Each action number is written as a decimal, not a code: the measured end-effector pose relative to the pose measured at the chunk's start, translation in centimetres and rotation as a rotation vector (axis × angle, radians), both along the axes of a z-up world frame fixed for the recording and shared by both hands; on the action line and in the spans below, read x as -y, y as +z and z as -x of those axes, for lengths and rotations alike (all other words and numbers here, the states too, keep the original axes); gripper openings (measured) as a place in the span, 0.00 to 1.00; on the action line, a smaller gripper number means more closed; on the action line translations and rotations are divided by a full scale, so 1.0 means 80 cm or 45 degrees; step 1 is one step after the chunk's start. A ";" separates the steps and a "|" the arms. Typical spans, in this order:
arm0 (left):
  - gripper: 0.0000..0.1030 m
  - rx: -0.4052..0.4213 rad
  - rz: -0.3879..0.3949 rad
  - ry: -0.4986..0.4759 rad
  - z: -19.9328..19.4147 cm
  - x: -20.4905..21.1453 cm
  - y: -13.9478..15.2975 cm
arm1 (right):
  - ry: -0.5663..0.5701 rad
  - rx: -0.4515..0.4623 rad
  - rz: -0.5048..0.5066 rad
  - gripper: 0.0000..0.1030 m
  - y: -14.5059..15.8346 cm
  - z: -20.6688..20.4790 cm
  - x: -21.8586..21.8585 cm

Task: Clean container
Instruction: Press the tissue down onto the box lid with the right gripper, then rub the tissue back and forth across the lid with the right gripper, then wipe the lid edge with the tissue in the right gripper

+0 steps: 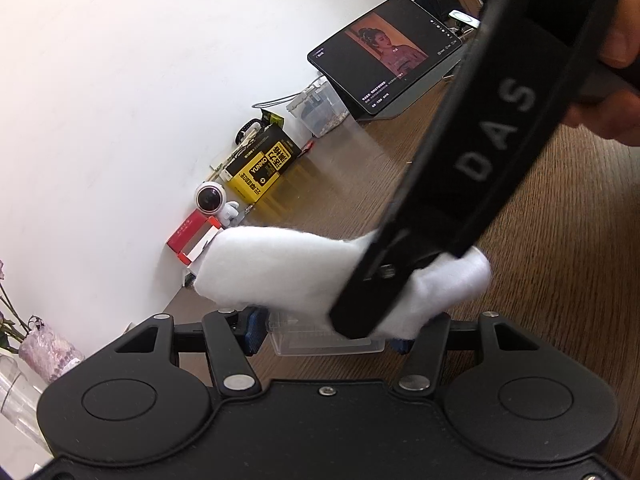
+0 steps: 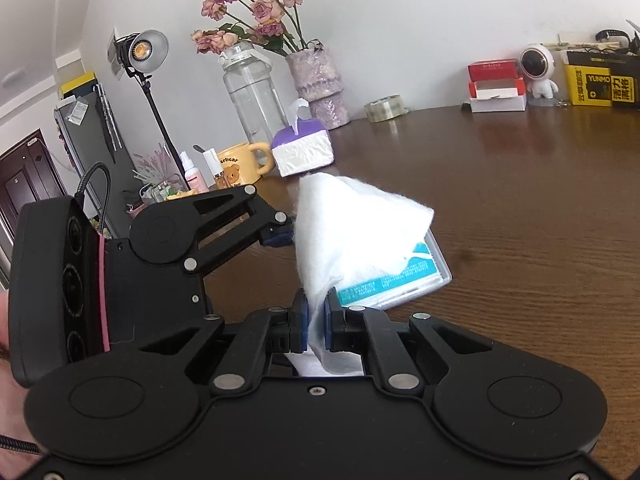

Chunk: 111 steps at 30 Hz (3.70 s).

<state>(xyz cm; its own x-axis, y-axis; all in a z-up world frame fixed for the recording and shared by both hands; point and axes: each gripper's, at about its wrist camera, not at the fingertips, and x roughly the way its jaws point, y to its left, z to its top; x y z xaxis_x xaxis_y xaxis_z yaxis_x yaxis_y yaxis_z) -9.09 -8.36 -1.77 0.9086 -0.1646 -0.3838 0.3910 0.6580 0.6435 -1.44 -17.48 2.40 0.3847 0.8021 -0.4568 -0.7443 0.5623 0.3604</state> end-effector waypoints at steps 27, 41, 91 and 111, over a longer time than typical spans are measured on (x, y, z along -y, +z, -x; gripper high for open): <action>0.55 -0.005 0.003 -0.016 -0.012 -0.001 0.010 | -0.028 0.020 -0.014 0.08 0.004 -0.021 0.010; 0.55 -0.007 0.004 -0.014 -0.010 0.005 0.012 | -0.062 0.004 -0.003 0.07 0.000 -0.012 0.015; 0.55 -0.006 0.001 -0.013 0.007 0.020 0.002 | -0.132 0.061 -0.002 0.07 0.009 -0.039 0.008; 0.55 -0.011 0.005 -0.014 0.024 0.019 0.005 | -0.172 0.089 0.029 0.08 0.010 -0.044 0.006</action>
